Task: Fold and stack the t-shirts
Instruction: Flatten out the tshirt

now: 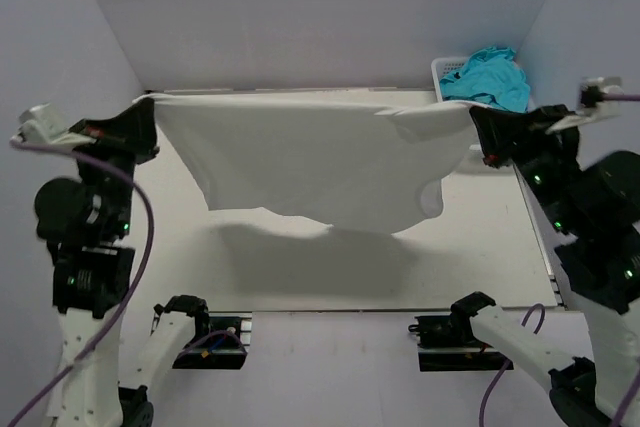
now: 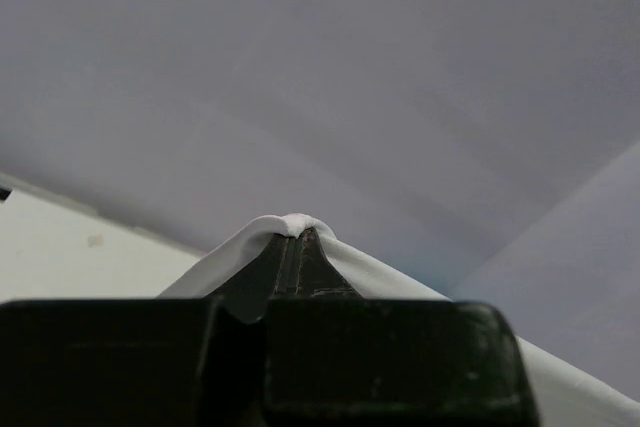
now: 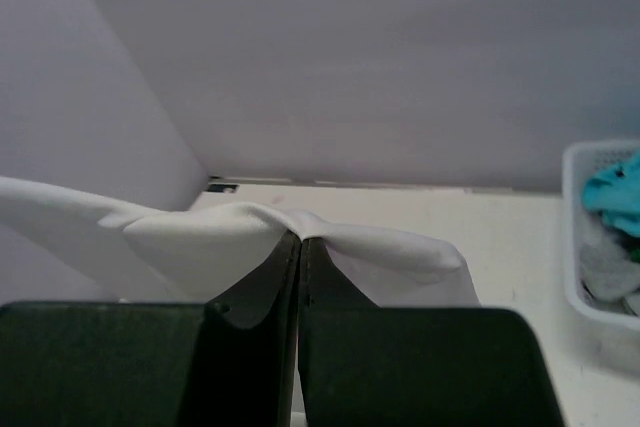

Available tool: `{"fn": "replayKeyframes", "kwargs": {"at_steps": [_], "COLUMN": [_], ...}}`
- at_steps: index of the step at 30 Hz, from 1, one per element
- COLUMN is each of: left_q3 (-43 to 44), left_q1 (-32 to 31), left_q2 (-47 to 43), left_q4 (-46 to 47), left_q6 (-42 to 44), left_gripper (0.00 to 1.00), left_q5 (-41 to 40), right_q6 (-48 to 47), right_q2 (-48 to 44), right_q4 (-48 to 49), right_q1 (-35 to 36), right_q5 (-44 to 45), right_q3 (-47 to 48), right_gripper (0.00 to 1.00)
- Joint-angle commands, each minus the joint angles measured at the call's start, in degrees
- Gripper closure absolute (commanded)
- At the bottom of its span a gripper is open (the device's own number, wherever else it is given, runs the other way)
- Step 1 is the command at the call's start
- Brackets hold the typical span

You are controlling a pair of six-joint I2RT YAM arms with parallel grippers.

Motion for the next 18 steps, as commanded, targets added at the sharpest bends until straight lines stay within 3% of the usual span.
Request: {"fn": "replayKeyframes", "kwargs": {"at_steps": [1,6,13,18], "left_q3": [1.93,5.79,13.00,12.32], "left_q1": [1.00,1.00,1.00,1.00], "left_q2": [-4.98,-10.26,-10.88,-8.43], "left_q4": [-2.43,-0.85,-4.19,-6.47], "left_q6": [0.99,1.51,2.57,1.87], "left_gripper": [1.00,1.00,1.00,1.00], "left_q5": [1.36,5.14,7.52,7.26], "right_q6": [-2.21,-2.03,-1.94,-1.68], "right_q2": [-3.73,-8.39,-8.48,-7.34], "right_q4": [-0.98,0.43,-1.25,2.88], "right_q1": [-0.13,-0.31,-0.31,-0.22], "right_q5": [-8.80,-14.08,-17.43,-15.50], "right_q3": [3.20,4.43,9.36,4.46], "right_gripper": [1.00,1.00,1.00,1.00]}}
